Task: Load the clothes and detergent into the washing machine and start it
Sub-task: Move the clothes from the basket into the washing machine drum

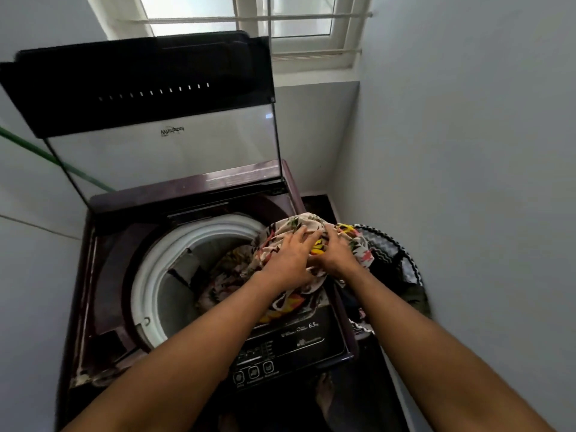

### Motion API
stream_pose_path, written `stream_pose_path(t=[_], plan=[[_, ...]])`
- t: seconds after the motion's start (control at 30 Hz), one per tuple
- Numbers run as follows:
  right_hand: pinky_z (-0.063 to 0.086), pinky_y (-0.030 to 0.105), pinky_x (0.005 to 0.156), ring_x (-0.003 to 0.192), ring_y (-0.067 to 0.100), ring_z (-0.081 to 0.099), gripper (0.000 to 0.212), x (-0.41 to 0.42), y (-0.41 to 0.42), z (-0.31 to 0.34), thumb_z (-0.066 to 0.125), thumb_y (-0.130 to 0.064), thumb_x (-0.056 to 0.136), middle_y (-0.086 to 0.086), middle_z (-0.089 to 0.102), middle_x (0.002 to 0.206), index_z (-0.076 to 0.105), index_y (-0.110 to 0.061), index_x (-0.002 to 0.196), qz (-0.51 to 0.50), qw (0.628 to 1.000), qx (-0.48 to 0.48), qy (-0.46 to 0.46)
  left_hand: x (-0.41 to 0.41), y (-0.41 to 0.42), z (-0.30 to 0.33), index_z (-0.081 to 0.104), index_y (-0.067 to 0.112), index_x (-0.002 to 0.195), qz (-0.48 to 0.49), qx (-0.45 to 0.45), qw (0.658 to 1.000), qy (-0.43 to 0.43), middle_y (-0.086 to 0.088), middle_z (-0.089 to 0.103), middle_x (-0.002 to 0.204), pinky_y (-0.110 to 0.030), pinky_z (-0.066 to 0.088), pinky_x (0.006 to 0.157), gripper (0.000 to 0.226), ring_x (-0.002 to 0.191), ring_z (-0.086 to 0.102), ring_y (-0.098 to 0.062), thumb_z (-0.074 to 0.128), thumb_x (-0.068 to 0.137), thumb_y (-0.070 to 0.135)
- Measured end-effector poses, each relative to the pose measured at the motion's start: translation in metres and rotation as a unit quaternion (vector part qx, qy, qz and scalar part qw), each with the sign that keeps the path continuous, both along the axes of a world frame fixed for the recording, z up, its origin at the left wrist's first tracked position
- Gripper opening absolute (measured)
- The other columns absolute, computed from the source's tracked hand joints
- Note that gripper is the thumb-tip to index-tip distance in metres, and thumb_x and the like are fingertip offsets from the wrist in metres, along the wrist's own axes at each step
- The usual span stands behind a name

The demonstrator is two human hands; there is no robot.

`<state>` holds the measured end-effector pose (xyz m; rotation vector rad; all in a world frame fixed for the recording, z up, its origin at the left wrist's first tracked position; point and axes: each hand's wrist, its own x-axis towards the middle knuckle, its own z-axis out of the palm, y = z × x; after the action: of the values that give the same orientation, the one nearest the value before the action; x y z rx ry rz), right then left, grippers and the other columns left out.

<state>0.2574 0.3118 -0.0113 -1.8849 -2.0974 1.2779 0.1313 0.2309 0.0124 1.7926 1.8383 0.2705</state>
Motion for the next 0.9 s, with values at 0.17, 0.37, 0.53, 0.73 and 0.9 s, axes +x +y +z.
stream_pose_path(t=[0.17,0.37,0.53,0.73,0.9], plan=[[0.053,0.039,0.085,0.106,0.035,0.062,0.06,-0.017,0.002,-0.003,0.072,-0.024,0.081,0.016,0.063,0.115,0.041,-0.016,0.131,-0.005,0.999,0.028,0.04,-0.002,-0.001,-0.014,0.022,0.042,0.154,0.045,0.009,0.998,-0.036,0.009,0.002,0.166,-0.037,0.04,0.111,0.095,0.146,0.031,-0.025,0.067,0.08,0.004],[0.046,0.037,0.07,0.095,0.037,0.064,0.023,-0.038,-0.008,0.022,0.057,-0.023,0.09,0.016,0.068,0.101,0.058,-0.011,0.109,0.057,0.98,0.189,-0.013,-0.009,-0.009,-0.009,0.015,0.037,0.157,0.11,0.091,0.989,-0.038,0.008,0.023,0.162,-0.036,0.038,0.111,0.094,0.139,0.041,-0.022,0.069,0.083,0.014],[0.049,0.036,0.08,0.097,0.033,0.065,0.02,-0.074,-0.022,0.044,0.059,-0.017,0.085,0.012,0.071,0.098,0.069,-0.011,0.101,0.092,0.969,0.225,0.036,-0.021,-0.016,0.01,0.02,0.03,0.155,0.215,0.108,0.967,-0.086,-0.007,0.036,0.146,-0.05,0.05,0.093,0.081,0.116,0.057,-0.036,0.056,0.086,0.006],[0.052,0.036,0.075,0.086,0.031,0.065,0.019,-0.122,-0.047,0.066,0.061,-0.004,0.075,0.013,0.07,0.089,0.068,-0.009,0.091,0.12,0.961,0.228,0.098,-0.072,-0.043,0.024,0.041,0.033,0.132,0.294,0.163,0.936,-0.107,-0.003,0.049,0.126,-0.046,0.054,0.084,0.051,0.099,0.061,-0.029,0.058,0.088,0.014],[0.05,0.035,0.067,0.075,0.028,0.063,0.012,-0.163,-0.068,0.079,0.06,-0.001,0.075,0.011,0.066,0.078,0.06,-0.013,0.077,0.156,0.949,0.242,0.132,-0.104,-0.064,0.028,0.044,0.035,0.124,0.348,0.203,0.906,-0.128,-0.001,0.049,0.118,-0.043,0.056,0.078,0.042,0.093,0.06,-0.025,0.058,0.091,0.015]])
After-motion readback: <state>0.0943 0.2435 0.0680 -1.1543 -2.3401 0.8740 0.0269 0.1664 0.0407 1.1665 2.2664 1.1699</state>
